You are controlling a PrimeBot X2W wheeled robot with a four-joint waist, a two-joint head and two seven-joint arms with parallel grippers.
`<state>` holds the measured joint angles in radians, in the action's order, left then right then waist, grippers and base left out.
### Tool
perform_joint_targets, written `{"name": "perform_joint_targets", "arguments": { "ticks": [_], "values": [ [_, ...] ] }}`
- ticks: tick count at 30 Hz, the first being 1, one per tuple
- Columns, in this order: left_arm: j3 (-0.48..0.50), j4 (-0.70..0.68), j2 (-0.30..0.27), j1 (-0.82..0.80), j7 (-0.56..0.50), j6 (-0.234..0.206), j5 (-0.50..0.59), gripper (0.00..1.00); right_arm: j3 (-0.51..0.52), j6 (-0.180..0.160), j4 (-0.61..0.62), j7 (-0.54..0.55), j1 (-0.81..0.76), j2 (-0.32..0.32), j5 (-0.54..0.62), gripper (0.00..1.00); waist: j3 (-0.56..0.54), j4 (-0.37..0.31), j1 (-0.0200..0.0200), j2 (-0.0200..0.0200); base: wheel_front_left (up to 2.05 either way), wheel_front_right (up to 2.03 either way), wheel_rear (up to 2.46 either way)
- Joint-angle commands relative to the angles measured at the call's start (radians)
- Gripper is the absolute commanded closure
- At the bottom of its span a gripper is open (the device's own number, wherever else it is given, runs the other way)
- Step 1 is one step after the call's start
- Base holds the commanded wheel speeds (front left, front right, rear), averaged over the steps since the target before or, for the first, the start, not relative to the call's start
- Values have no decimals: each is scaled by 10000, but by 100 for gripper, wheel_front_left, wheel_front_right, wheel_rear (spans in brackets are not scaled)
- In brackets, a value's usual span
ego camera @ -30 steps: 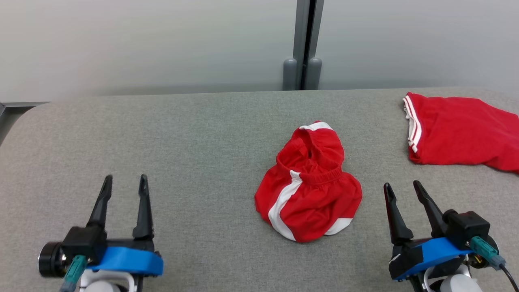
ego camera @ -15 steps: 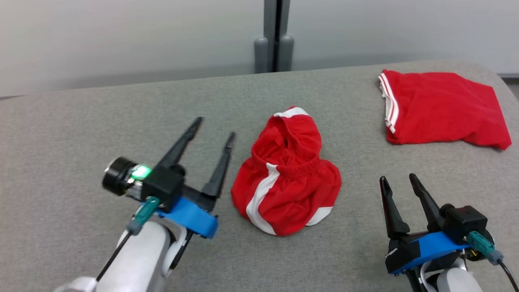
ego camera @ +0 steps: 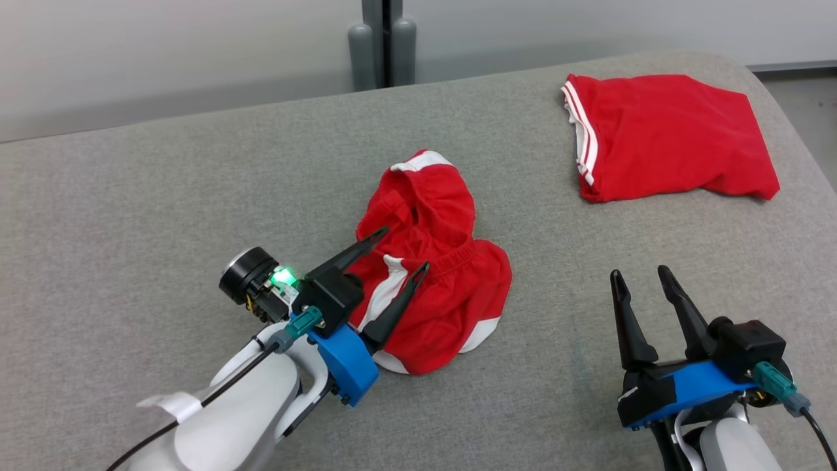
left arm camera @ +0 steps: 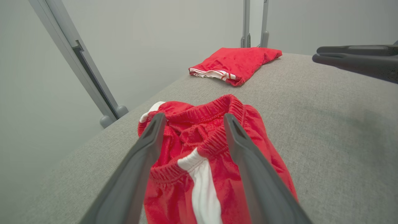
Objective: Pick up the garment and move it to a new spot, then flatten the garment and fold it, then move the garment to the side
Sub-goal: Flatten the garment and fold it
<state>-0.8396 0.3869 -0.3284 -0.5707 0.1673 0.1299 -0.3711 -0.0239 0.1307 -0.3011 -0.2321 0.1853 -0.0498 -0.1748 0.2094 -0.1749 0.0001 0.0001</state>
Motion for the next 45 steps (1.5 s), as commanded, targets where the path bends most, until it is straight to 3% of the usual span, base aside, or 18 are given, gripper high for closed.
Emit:
{"name": "perform_joint_targets", "arguments": {
  "ticks": [1,19,20,22,31,39,45],
  "values": [
    [-77,78,-56,-212,-27,4,-74,0,10,2,-26,-57,100,-15,-57,0,25,-28,-1,-1,0,0,0],
    [-3134,2498,-275,-1932,-265,5,-1341,0,-60,2,-356,-280,560,-15,-285,0,616,-764,-1,-1,0,0,0],
    [-3287,2777,-212,-2024,-231,5,-1577,60,-41,2,-384,-303,544,-15,-317,0,624,-811,-1,-1,0,0,0],
    [-3455,2994,-167,-2096,-124,6,-1710,100,-21,4,-404,-316,540,-14,-350,0,623,-832,-1,-1,0,0,0],
    [-2873,2996,169,-2231,790,-112,-2370,100,290,2,-450,-333,315,-14,-189,0,353,-152,-1,-1,0,0,0],
    [-1638,1930,-154,-1301,987,-877,-2746,100,313,2,-514,-334,170,-15,-24,0,-104,915,-1,-1,0,0,0],
    [-339,815,-597,262,984,-1486,-2880,100,341,2,-528,-261,145,-15,87,0,-232,1526,-1,-1,0,0,0]
  ]
}}
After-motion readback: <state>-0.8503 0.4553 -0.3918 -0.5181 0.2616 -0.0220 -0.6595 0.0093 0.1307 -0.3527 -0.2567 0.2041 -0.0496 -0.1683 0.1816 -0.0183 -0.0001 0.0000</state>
